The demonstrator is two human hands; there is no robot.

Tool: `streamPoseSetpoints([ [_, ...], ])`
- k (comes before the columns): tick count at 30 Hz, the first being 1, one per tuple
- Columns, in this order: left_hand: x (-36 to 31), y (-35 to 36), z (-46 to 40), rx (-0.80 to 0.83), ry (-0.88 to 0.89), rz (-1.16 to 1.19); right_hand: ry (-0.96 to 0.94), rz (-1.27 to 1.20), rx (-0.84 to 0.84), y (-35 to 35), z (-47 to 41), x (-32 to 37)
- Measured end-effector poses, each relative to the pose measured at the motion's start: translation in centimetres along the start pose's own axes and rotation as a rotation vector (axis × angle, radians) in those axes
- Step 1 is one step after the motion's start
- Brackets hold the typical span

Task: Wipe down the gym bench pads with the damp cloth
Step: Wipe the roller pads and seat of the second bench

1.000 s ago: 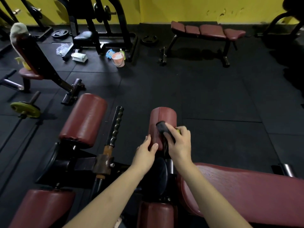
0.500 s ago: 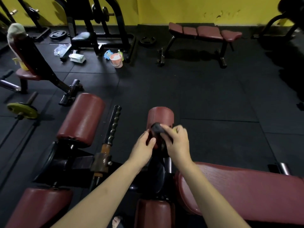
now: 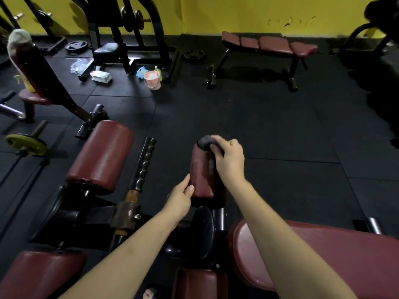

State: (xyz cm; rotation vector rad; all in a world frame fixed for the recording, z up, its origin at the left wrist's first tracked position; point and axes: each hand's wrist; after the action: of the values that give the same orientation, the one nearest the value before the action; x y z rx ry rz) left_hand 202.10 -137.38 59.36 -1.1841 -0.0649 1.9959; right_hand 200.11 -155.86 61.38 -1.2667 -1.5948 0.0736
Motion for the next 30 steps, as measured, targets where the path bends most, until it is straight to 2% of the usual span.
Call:
streamPoseSetpoints([
  [3, 0.3, -0.1, -0.5, -0.047, 0.018, 0.044, -0.094, 0.068, 0.058, -1.3, 4.8, 1.3],
  [8, -0.3, 0.2, 1.6, 0.004, 0.068, 0.090, 0.084, -0.123, 0.108, -3.8, 7.5, 0.9],
  [13, -0.1, 0.0, 0.6, 0.017, 0.047, 0.057, 0.182, -0.150, -0.091, -2.7, -0.5, 0.1],
  [18, -0.2, 0.0, 0.8, 0.013, 0.051, 0.063, 0.078, 0.129, 0.147, 1.3, -1.8, -0.7],
  [23, -0.4, 0.1, 0.9, 0.002, 0.040, 0.056, 0.056, 0.141, 0.172, 0.2, -0.5, -0.4],
  [30, -0.5, 0.1, 0.6, 0.007, 0.027, 0.067, 0.031, 0.136, 0.131, -2.3, 8.8, 2.3],
])
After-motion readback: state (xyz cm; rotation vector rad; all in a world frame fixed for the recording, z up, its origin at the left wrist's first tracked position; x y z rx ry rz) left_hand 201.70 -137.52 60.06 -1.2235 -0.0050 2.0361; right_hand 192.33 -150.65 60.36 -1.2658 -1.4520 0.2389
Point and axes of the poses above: each hand's wrist, its own z-axis away from the middle knuckle, its own y-axis out of the palm, x = y × z, and after that the axes turned 11 degrees about -y, right-handed
